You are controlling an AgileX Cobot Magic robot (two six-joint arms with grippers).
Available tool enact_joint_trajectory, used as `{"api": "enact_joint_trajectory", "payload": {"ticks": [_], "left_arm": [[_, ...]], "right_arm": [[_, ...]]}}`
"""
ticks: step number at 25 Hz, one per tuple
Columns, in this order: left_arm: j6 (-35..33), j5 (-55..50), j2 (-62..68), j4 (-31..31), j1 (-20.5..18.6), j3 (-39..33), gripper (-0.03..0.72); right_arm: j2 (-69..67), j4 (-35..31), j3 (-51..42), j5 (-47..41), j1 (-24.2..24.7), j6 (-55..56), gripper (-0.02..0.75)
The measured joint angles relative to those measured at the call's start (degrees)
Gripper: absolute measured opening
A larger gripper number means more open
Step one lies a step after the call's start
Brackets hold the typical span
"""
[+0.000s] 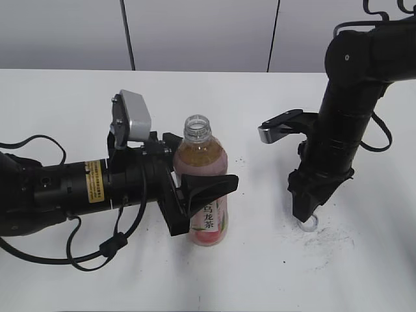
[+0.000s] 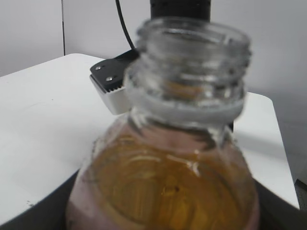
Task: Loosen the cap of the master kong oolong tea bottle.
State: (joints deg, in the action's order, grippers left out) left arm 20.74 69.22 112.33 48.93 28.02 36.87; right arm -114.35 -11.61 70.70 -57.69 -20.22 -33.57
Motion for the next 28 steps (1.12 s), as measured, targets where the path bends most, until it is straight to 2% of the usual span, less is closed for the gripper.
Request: {"api": "enact_joint_trajectory", "payload": {"ticks": [5,8,19,24,28], "left_arm": [[0.0,0.0,0.0,0.0,0.0,0.0,0.444],[0.0,0.0,0.0,0.0,0.0,0.0,0.444],[-0.2,0.1,0.0,-3.0,0.0,0.0,0.517],[-0.2,0.1,0.0,-2.2,0.0,0.0,0.526],[-0.2,0.1,0.0,-1.4,0.0,0.0,0.562]], "right_arm": [[0.0,2.2,0.0,0.0,0.0,5.0,0.540],[0.0,5.5,0.0,0.0,0.0,10.5,0.573],[0.0,6.6,0.0,-0.2,0.0,14.5,0.581],[0.0,6.6,0.0,-0.2,0.0,14.6,0.582],[0.0,6.6,0.0,-0.2,0.0,14.6,0.585]]}}
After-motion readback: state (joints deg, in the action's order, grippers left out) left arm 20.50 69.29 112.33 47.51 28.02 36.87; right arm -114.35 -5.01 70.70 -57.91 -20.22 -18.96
